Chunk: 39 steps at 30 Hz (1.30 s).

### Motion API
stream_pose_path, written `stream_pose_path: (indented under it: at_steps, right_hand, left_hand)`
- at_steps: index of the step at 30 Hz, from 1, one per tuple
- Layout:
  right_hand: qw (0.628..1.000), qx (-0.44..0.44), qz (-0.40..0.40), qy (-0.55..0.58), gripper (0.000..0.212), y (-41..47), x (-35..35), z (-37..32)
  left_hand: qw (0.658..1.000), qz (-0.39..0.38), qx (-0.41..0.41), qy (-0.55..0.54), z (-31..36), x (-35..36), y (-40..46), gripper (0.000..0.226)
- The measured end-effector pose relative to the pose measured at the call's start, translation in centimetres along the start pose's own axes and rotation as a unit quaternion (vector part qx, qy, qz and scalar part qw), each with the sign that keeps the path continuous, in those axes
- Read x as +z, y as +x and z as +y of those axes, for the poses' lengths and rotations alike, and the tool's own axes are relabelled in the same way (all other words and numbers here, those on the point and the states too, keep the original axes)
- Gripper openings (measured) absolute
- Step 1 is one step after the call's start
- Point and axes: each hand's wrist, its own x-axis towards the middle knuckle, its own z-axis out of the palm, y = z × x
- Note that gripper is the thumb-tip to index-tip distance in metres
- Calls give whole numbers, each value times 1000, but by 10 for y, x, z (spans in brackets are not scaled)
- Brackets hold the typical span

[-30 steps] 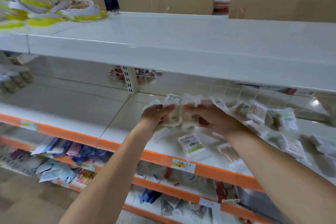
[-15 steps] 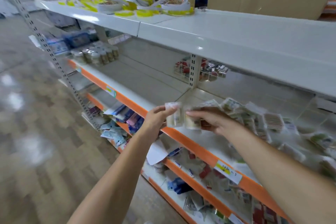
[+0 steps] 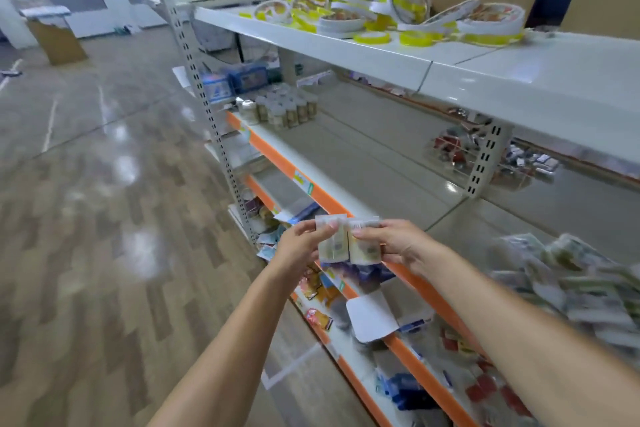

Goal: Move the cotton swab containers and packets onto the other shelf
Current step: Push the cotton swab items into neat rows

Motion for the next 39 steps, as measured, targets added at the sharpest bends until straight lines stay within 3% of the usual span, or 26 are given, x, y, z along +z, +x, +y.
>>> stream_pose_path:
  at_steps: [20,32,39]
  right_hand:
    - [995,-41,-71,-59,38,166,192,-43]
    - [990,-124,-2,-68,36,296,258,-88]
    - [989,-134,28,-56,30,379,275,-134]
  left_hand:
    - [992,120,7,-23,29,-213,92,32]
    - [989,148,21,13,65,-298,216,33]
    - [989,135,38,57,113,-331,313,56]
